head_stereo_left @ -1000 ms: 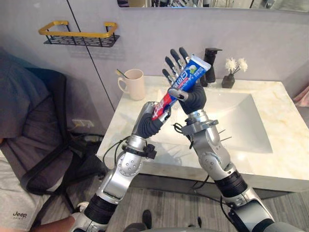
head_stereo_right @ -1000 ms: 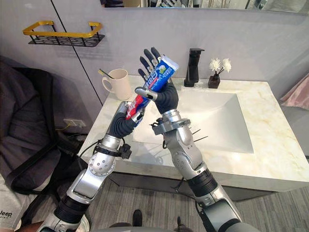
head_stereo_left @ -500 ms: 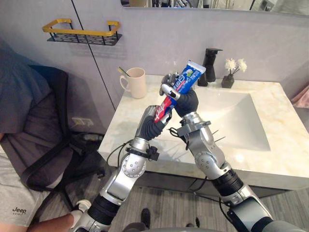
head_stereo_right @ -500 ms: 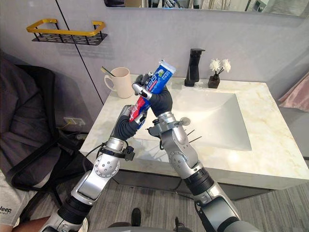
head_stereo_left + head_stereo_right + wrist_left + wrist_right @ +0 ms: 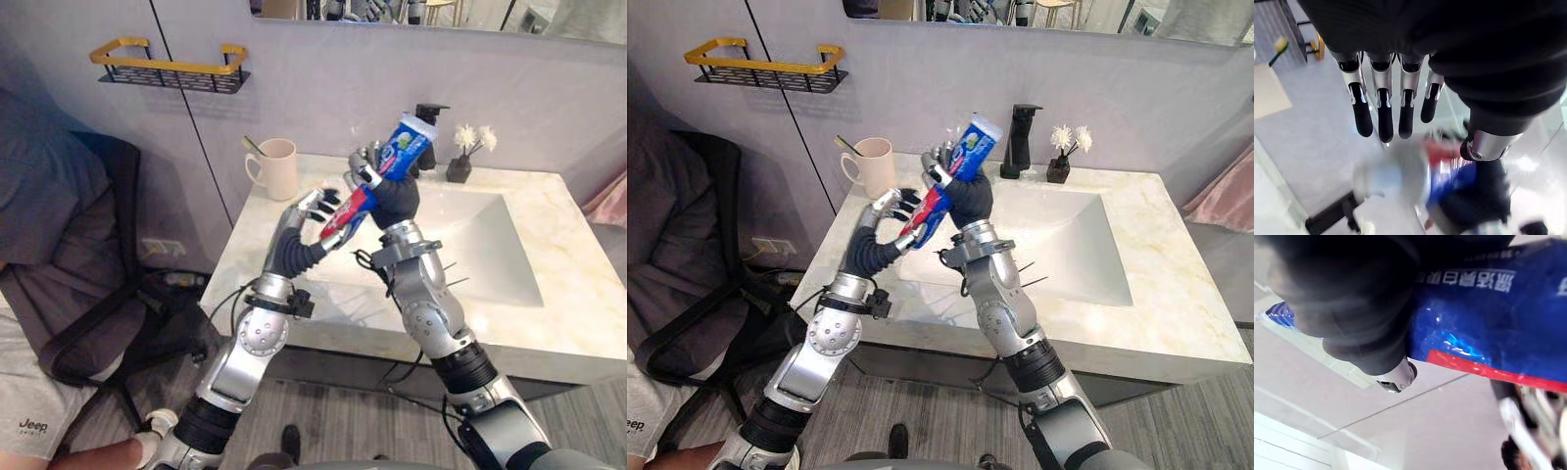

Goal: Organize washtable

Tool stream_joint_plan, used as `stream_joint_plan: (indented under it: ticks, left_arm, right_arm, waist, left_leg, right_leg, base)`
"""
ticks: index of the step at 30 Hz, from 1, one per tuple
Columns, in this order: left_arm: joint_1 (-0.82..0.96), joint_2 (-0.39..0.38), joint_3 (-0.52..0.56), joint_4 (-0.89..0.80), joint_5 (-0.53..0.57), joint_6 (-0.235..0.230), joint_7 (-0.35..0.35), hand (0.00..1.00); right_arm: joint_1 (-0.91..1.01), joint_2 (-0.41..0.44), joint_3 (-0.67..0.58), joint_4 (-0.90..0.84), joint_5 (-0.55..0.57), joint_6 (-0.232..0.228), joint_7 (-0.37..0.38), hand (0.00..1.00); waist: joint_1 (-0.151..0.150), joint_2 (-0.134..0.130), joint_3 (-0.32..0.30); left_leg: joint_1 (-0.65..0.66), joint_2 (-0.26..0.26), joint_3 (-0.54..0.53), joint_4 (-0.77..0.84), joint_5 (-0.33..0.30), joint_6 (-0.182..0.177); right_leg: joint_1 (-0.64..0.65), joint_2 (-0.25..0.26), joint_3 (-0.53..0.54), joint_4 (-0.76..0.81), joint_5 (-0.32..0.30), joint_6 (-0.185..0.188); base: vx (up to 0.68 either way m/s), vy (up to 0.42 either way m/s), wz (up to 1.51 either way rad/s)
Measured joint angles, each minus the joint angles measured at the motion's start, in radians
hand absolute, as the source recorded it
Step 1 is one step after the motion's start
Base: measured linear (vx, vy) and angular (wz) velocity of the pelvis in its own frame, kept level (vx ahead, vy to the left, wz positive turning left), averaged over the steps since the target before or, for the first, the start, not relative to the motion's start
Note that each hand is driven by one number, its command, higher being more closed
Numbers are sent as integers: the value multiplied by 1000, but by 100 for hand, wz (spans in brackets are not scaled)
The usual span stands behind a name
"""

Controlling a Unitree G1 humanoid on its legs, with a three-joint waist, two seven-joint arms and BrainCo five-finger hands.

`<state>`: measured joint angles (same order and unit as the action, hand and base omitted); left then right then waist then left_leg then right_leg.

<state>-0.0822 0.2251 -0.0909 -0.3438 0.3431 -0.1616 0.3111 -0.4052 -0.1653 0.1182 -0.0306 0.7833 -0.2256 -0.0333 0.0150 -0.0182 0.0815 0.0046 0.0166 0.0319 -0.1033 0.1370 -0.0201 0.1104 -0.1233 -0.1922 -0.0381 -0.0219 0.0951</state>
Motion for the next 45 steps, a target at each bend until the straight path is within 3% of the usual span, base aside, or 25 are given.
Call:
stream_joint_plan:
  ticks: [5, 9, 15, 19, 25, 28, 30, 38, 45]
  left_arm:
    - [111, 12, 159, -52, -23, -10, 35, 0]
    - [191, -41, 281, -45, -72, -18, 54, 0]
    - [283, -132, 418, 192, -218, -26, 82, 0]
    - [336, -189, 424, 426, -339, -18, 56, 0]
    - [353, -209, 382, 720, -350, 13, -63, 0]
    - [359, -194, 311, 883, -350, 41, -122, 0]
    - [367, -193, 281, 932, -349, 48, -141, 0]
    - [372, -162, 217, 1026, -320, 48, -189, 0]
    - [369, -111, 180, 1083, -280, 42, -206, 0]
  right_arm:
    - [61, -31, -131, -36, -5, -9, -28, 100]
    - [113, -32, -195, -92, -21, -37, -31, 100]
    - [147, -32, -298, -101, -69, -50, -68, 100]
    - [151, -32, -316, -101, -88, -72, -79, 100]
    - [165, -14, -321, -101, -120, -76, -99, 100]
    - [154, -12, -314, -68, -142, -77, -104, 100]
    - [138, -12, -314, -36, -166, -76, -121, 100]
    - [-81, -30, -308, 71, -260, -77, -190, 100]
    - [-476, -198, -225, 287, -456, -77, -270, 100]
  waist:
    - [2, 0, 0]
    - [2, 0, 0]
    - [7, 0, -2]
    - [11, -1, -3]
    - [23, -2, -6]
    - [36, -12, -16]
    - [54, -19, -20]
    - [69, -29, -18]
    - [140, -50, 12]
  left_leg:
    - [3, -1, -1, 0, -4, -5]
    - [1, -1, -2, 0, -4, -6]
    - [-2, -3, -4, 0, -4, -6]
    - [-8, -3, -7, 0, -5, -7]
    - [-26, -3, -25, -1, -5, -7]
    - [-41, 0, -33, 0, -5, -7]
    - [-42, 0, -34, 0, -3, -5]
    - [-71, 1, -61, 0, -3, -10]
    - [-105, 4, -79, 0, 6, -12]
  right_leg:
    - [9, 0, -3, -12, -2, -4]
    - [13, 0, -9, -20, -2, -5]
    - [25, 0, -26, -34, -1, -4]
    - [23, 0, -30, -34, -2, -4]
    - [14, -2, -51, -34, -8, -2]
    - [1, -1, -54, -33, -1, 2]
    - [0, 0, -53, -33, -1, 2]
    - [-10, 4, -75, -32, 0, 1]
    - [-34, 11, -90, -32, 1, 0]
  base:
    - [0, 0, 0]
    - [1, -8, 2]
    - [3, -12, 8]
    - [-1, -8, 2]
    - [-9, -11, 10]
    - [5, -8, 4]
    - [0, 0, 0]
    - [-10, -9, 8]
    - [-1, -11, 7]
